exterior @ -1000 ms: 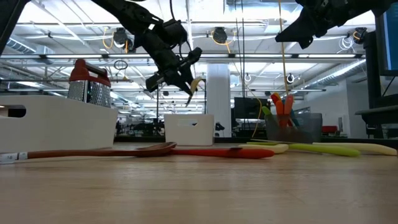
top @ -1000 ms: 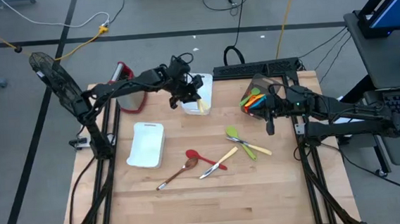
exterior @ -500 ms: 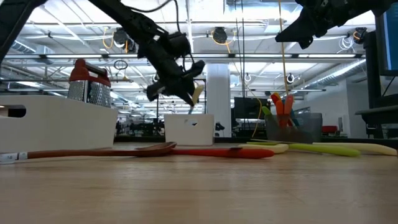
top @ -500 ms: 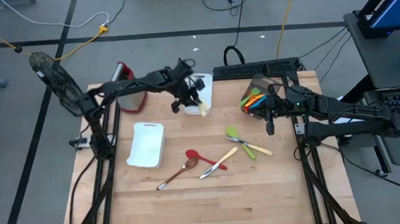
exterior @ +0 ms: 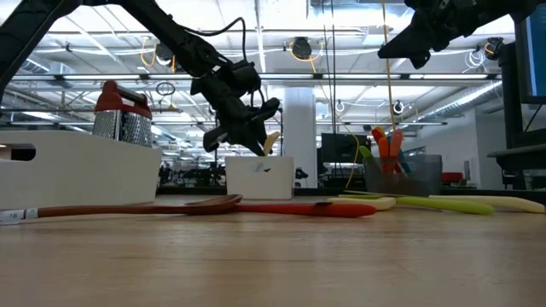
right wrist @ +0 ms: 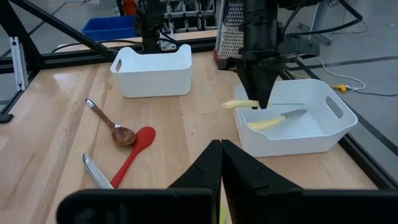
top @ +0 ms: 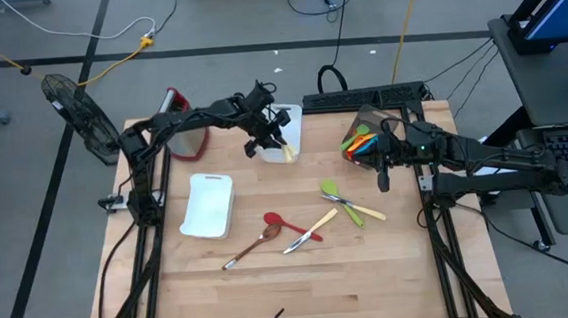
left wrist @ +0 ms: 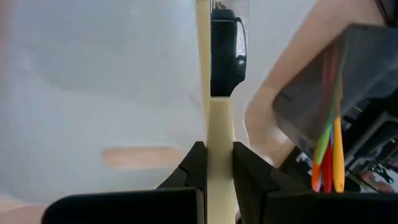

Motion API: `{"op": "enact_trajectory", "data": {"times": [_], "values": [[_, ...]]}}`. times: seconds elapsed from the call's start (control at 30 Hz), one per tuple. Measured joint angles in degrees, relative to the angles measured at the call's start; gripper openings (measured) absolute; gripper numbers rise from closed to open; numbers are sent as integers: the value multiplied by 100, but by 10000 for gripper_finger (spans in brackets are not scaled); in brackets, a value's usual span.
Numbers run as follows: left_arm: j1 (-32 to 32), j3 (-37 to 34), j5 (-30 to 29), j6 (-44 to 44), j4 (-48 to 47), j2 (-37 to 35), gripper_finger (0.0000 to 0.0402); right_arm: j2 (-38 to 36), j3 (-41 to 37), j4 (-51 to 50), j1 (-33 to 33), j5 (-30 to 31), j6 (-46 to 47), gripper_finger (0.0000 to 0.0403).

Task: Pick & Place Kitchen Items
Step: Put the yellow table knife into the top white bin

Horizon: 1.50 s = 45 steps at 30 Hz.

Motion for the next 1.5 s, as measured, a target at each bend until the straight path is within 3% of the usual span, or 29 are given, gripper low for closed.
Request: {"op": "enact_trajectory", "data": {"times": [0.37, 1.23, 1.5], "values": [[130, 0, -83, 142, -38, 0, 77, 0, 0, 26, 0, 0, 20, 3], [135, 0, -262, 229, -47, 0, 81, 0, 0, 22, 0, 0, 127, 3], [135, 0, -118, 624, -47, 0, 83, 0, 0, 22, 0, 0, 127, 3]]}}
